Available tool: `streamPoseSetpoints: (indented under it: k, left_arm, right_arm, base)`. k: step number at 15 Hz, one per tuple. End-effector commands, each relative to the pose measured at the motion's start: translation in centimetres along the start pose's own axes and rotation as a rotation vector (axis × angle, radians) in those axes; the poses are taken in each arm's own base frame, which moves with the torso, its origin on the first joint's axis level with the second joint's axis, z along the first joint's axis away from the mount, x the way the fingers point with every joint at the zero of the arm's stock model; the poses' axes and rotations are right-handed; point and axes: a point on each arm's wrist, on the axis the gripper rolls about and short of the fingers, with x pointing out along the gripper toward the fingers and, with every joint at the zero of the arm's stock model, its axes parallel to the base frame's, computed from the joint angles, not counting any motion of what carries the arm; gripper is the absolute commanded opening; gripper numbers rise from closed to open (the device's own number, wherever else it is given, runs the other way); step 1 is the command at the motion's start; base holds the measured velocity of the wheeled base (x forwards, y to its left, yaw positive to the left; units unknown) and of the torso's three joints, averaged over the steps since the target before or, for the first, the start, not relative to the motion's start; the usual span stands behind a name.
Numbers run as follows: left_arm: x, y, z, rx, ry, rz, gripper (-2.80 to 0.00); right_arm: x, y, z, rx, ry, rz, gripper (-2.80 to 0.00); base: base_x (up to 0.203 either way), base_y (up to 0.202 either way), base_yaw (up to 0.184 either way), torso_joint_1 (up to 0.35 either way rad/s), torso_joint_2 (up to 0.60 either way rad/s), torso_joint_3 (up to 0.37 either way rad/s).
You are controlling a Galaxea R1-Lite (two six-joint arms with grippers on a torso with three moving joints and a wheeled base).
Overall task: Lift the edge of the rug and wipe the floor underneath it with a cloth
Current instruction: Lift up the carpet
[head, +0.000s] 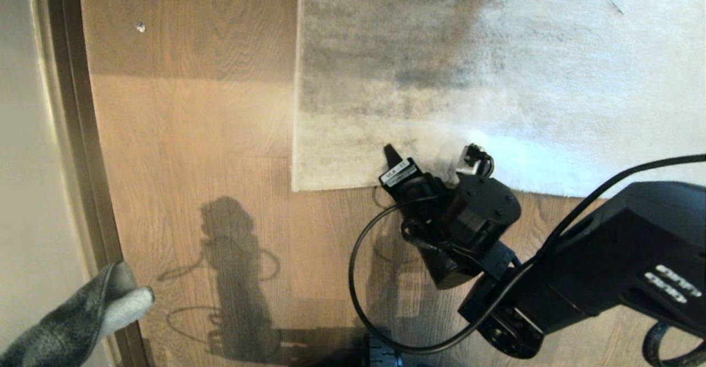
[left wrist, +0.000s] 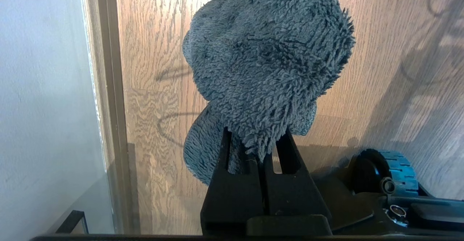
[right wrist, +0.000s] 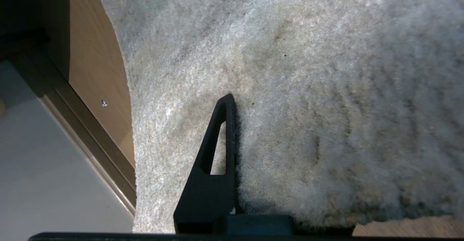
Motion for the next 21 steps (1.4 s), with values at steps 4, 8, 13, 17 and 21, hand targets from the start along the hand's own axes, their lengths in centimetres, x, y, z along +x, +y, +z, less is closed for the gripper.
streamPoseSetpoints:
  k: [4, 8, 13, 17, 21]
  left_arm:
    - [0.0, 0.0, 0.0, -0.001, 0.001, 0.000, -2.80]
    - [0.0, 0.0, 0.0, -0.001, 0.001, 0.001, -2.80]
    - [0.0, 0.0, 0.0, -0.001, 0.001, 0.000, -2.80]
    - [0.0, 0.0, 0.0, -0.002, 0.001, 0.001, -2.80]
    - [0.0, 0.0, 0.0, -0.001, 0.001, 0.001, -2.80]
  right_arm:
    - [-0.4, 0.6, -1.0, 0.084, 0.006, 0.039, -2.80]
    - [-0.4, 0.4, -1.3, 0.114, 0.022, 0.039, -2.80]
    - [-0.4, 0.4, -1.2, 0.136, 0.020, 0.041, -2.80]
    - [-0.4, 0.9, -0.8, 0.142, 0.012, 0.050, -2.80]
    - [-0.4, 1.7, -0.2, 0.158, -0.003, 0.071, -2.80]
  base:
    - [0.000, 0.000, 0.000, 0.000, 0.00, 0.000]
    - [0.000, 0.000, 0.000, 0.000, 0.00, 0.000]
    - [0.000, 0.000, 0.000, 0.000, 0.00, 0.000]
    - [0.000, 0.000, 0.000, 0.000, 0.00, 0.000]
    - [0.000, 0.000, 0.000, 0.000, 0.00, 0.000]
